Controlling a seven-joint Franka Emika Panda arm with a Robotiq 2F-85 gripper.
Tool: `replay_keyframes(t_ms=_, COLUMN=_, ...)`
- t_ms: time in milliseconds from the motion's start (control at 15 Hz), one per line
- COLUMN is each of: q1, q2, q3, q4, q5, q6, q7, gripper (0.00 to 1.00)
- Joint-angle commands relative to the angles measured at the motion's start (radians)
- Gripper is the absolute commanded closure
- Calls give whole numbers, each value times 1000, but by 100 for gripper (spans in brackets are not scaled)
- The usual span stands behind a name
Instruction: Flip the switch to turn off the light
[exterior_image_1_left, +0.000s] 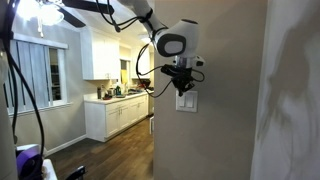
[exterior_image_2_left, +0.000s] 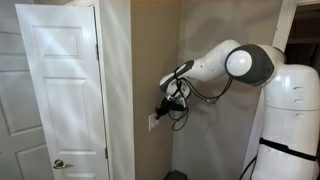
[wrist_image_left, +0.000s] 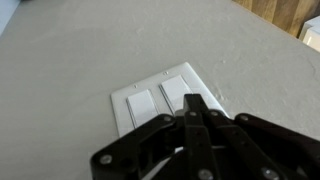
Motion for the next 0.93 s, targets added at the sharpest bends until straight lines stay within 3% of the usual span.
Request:
replay_keyframes(t_ms=0, q1=-22, q2=-30, q3=41, q4=-97, q5=1, q6=67, q7=-69, gripper=100)
replay_keyframes(t_ms=267, q1=-35, q2=-29, q3=76, q4=-147, q5=73, q6=172, q7=-212, gripper=100)
replay_keyframes(t_ms=600, q1=-32, q2=8, q3=93, q4=-132, q5=335, q6=266, q7=-538, gripper=100)
replay_keyframes(t_ms=867, q1=-38, q2=33, q3=95, q4=-110, q5=525, q6=270, q7=-764, gripper=100)
